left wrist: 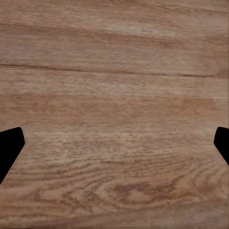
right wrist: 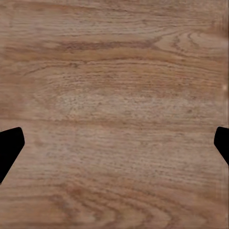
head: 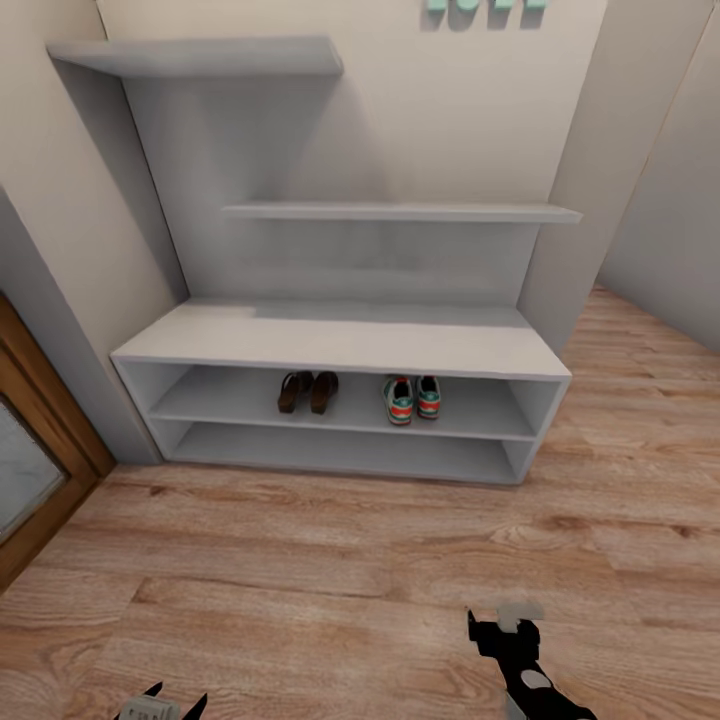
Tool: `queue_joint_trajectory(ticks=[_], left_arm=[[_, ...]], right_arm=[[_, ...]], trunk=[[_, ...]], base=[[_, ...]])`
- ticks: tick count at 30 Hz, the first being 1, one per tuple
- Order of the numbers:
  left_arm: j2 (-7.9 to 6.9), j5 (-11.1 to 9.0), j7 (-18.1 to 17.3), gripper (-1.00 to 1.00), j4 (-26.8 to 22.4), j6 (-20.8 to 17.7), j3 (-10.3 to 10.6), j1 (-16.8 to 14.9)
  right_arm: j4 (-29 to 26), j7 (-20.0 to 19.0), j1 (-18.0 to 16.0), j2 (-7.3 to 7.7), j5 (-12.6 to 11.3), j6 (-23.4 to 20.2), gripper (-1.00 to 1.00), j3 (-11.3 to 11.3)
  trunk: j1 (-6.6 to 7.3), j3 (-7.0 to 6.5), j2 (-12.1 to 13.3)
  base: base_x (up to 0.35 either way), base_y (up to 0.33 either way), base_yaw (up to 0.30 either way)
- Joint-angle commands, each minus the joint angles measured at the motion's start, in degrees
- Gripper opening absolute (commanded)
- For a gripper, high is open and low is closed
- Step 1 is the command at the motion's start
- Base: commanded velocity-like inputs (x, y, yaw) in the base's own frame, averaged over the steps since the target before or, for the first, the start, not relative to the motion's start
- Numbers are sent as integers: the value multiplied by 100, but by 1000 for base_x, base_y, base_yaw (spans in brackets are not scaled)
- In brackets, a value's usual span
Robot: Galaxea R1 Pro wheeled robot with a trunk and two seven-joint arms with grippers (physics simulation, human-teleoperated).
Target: Pick up the two gym shoes and the two sandals from the corridor floor and place them onto the hallstand (shoe rack) in the corridor, making sure they are on the rack and not on the floor. Arrange them so the two gym shoes are next to each other and the two sandals are next to each other.
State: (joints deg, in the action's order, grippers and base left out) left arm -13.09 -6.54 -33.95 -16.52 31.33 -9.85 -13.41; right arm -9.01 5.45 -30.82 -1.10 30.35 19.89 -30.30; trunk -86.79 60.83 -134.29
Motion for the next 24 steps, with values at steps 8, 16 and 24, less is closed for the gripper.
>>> queue_joint_trajectory(ticks=[8, 16, 24], left_arm=[[0, -90, 194, 100, 169, -3, -14, -4], [24, -93, 745, 100, 190, 4, -4, -4], [51, -93, 893, 100, 197, 5, -8, -4]], right_arm=[[-4, 26, 412, 153, 74, 428, 100, -29], [4, 36, 663, 179, 69, 464, 100, -29], [16, 43, 719, 175, 68, 464, 100, -28]], trunk=[[177, -140, 320], [353, -284, 641], [529, -427, 962]], base=[[0, 0, 0], [0, 0, 0], [0, 0, 0]])
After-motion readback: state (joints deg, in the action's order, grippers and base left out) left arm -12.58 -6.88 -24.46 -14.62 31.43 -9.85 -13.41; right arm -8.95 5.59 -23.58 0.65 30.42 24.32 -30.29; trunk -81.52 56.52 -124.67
